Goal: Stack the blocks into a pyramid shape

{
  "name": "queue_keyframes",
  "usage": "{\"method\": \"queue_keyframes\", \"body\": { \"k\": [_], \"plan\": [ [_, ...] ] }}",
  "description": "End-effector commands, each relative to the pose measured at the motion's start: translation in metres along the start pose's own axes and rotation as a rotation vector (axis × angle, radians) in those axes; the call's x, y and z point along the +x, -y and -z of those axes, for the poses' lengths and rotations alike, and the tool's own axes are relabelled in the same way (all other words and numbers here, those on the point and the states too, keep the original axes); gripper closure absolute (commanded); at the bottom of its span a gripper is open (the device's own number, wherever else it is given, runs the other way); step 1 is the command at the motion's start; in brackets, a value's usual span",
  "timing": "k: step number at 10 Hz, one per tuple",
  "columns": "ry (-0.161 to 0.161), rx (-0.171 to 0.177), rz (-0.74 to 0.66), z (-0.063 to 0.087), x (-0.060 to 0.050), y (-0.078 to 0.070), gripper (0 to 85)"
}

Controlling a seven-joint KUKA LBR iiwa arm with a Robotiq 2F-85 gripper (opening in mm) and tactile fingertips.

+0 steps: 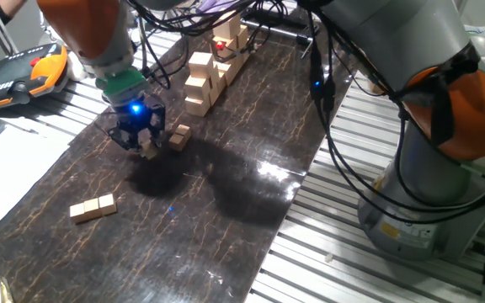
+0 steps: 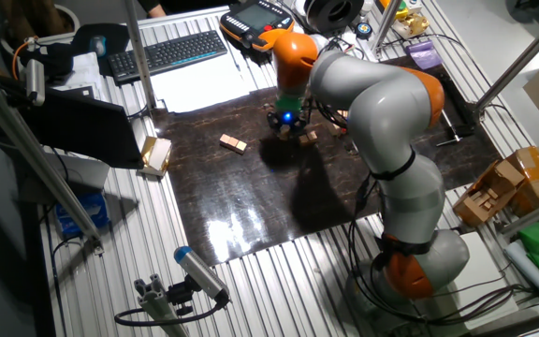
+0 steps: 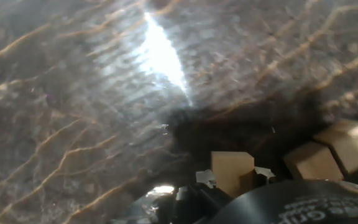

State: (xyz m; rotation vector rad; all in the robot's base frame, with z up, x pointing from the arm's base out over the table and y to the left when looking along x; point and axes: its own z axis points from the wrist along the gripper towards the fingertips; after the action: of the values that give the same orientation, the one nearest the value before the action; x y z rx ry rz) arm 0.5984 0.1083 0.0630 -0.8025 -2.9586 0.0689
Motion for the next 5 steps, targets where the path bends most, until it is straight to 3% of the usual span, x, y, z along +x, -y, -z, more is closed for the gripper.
{"method": "queue_keyframes", "body": {
  "k": [1,5],
  "plan": [
    [-0.028,-0.025,-0.434,0.0,0.001,0.002,58.3],
    [-0.049,-0.035,-0.533,-0.003,0.008,0.018,61.0]
  ]
}}
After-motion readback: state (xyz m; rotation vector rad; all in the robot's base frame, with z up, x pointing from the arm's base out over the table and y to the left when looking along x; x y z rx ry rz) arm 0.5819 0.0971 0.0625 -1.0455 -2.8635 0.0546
